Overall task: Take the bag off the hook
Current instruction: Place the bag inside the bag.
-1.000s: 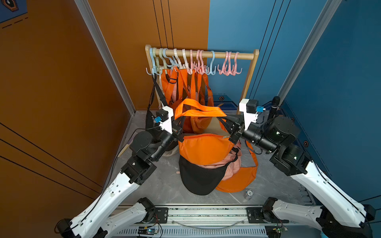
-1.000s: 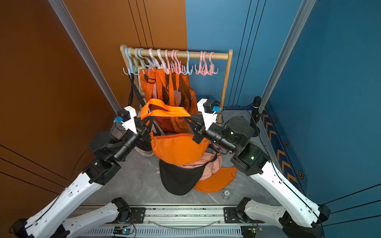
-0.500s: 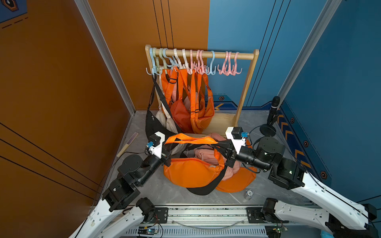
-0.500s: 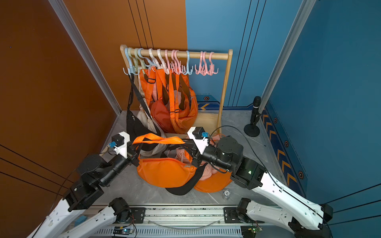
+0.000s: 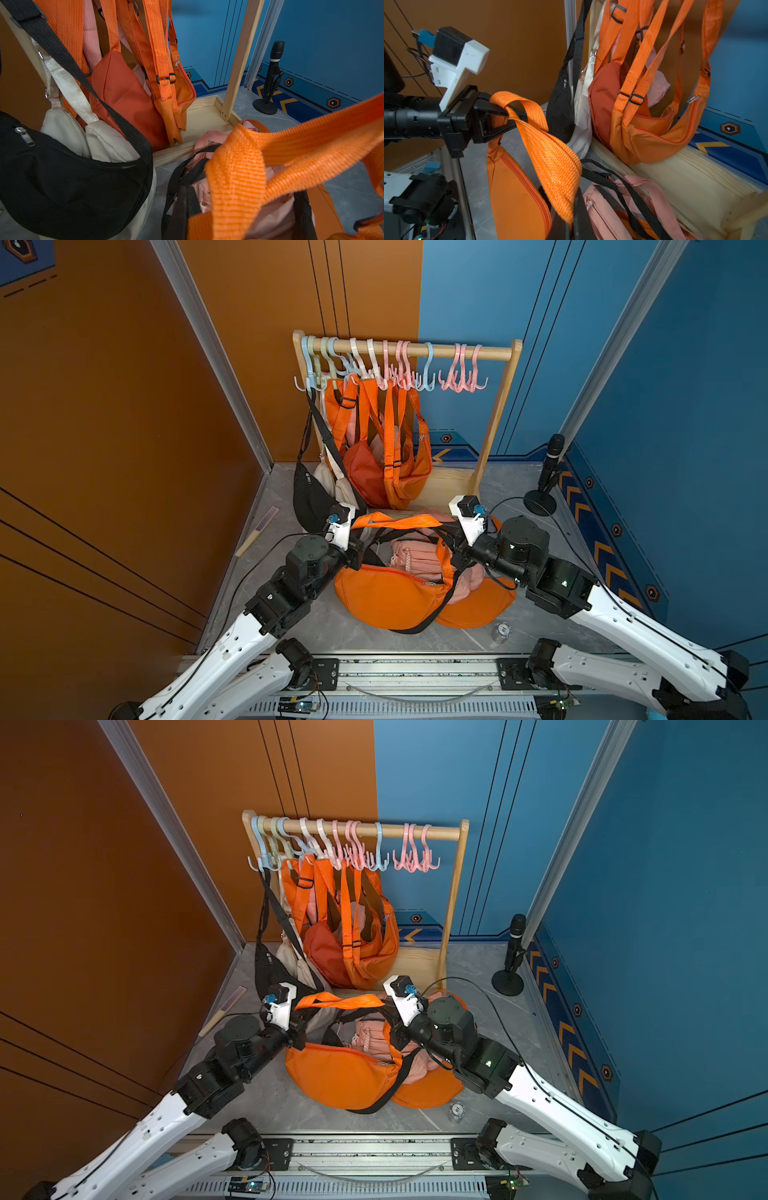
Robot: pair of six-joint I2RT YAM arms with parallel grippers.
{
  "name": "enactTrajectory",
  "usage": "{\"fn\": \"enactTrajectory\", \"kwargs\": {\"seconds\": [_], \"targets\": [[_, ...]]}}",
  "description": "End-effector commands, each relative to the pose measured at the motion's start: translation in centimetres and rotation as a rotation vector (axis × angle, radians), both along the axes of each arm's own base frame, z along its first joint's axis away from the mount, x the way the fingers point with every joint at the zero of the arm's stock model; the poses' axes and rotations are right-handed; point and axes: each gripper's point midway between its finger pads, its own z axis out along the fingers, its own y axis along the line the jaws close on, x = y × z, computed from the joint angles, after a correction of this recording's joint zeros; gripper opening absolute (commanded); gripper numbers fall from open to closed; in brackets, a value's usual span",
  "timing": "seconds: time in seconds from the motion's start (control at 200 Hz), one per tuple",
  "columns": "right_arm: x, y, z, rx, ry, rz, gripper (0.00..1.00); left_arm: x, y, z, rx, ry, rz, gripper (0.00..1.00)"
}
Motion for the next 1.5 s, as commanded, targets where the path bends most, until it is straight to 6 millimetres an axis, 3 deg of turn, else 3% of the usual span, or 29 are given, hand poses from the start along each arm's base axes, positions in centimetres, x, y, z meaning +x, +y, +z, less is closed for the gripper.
{"fn": "enactTrajectory", "kwargs": {"seconds": [0.0, 0.34, 0.586, 0.821, 0.941, 1.201, 1.361, 1.497], "targets": [[3.3, -3.1, 0.9, 0.071, -0.008, -0.191, 0.00, 3.1, 2.1, -1.5, -0.054, 0.025, 0.186, 0.00], [8.4, -6.2, -5.8, 0.115, 0.157, -0.329, 0.00, 7.8, -0.8, -6.9, -0.029, 0.101, 0.212, 0.00], [10.6, -7.7, -11.6, 0.113, 0.259, -0.440, 0.00, 10.8, -2.9, -11.1, -0.003, 0.158, 0.224, 0.00], [12.6, -9.0, -15.3, 0.100, 0.337, -0.519, 0.00, 12.2, -4.4, -15.0, 0.010, 0.223, 0.226, 0.02], [13.1, -10.0, -16.4, 0.110, 0.359, -0.553, 0.05, 12.3, -4.7, -16.4, 0.018, 0.246, 0.222, 0.11], [13.6, -11.5, -18.1, 0.116, 0.395, -0.607, 0.06, 12.0, -5.5, -17.4, -0.006, 0.274, 0.186, 0.42], [13.6, -12.0, -17.9, 0.125, 0.394, -0.625, 0.16, 11.3, -5.2, -16.8, -0.034, 0.269, 0.186, 0.58], [13.5, -12.2, -17.3, 0.144, 0.389, -0.628, 0.21, 10.3, -4.2, -15.9, -0.051, 0.252, 0.196, 0.80]]}}
